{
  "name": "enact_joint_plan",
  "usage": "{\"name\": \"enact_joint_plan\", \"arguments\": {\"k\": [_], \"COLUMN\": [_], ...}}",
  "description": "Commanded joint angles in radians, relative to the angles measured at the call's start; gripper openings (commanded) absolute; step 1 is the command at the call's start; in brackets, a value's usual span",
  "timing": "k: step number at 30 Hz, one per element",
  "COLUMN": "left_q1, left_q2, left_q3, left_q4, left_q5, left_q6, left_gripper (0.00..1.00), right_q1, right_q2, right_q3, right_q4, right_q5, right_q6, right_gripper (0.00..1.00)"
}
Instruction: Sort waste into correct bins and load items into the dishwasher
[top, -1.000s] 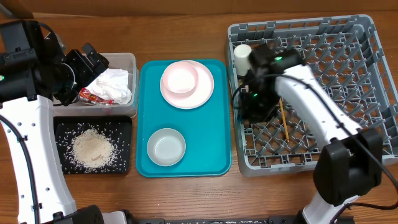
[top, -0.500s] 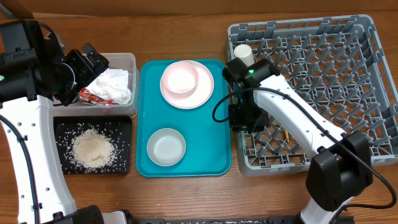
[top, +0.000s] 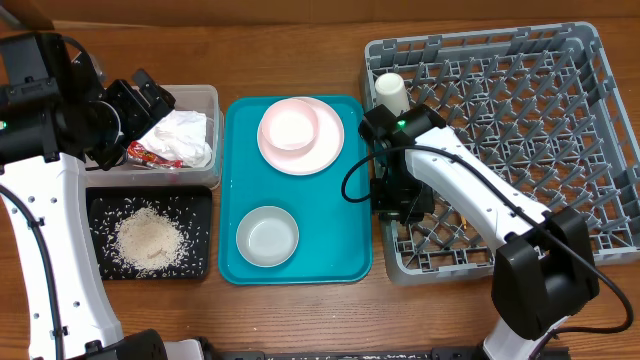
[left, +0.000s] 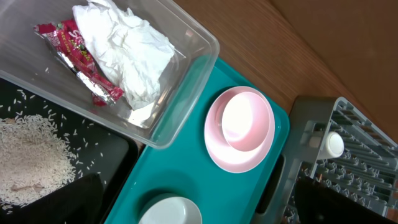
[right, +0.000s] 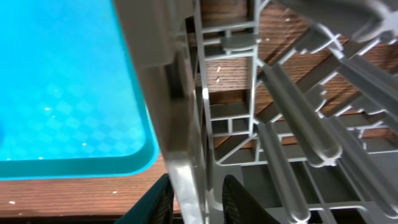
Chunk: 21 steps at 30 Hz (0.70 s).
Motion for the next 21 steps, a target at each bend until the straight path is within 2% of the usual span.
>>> {"name": "enact_joint_plan", "arguments": {"k": [1,5,21], "left_q1": [-0.002,-0.002,-0.002], "left_q2": [-0.016,-0.016,-0.016], "left_q3": [0.021,0.021,0.021], "left_q4": [0.002,0.001,0.002], "left_q5": [0.007,0.007,0.007], "left_q6": [0.0,0.0,0.0], "left_gripper": [1.0,1.0,1.0], "right_q1": [0.001,0.001,0.001], "right_q2": [0.002,0.002,0.002], "right_q3": [-0.007,-0.007,-0.007], "right_q4": [0.005,0.005,0.012], "right_q5": [-0.036,-0.066,-0.164], "right_q6": [0.01,0.01,0.01], "right_gripper": [0.23,0.15,0.15]}}
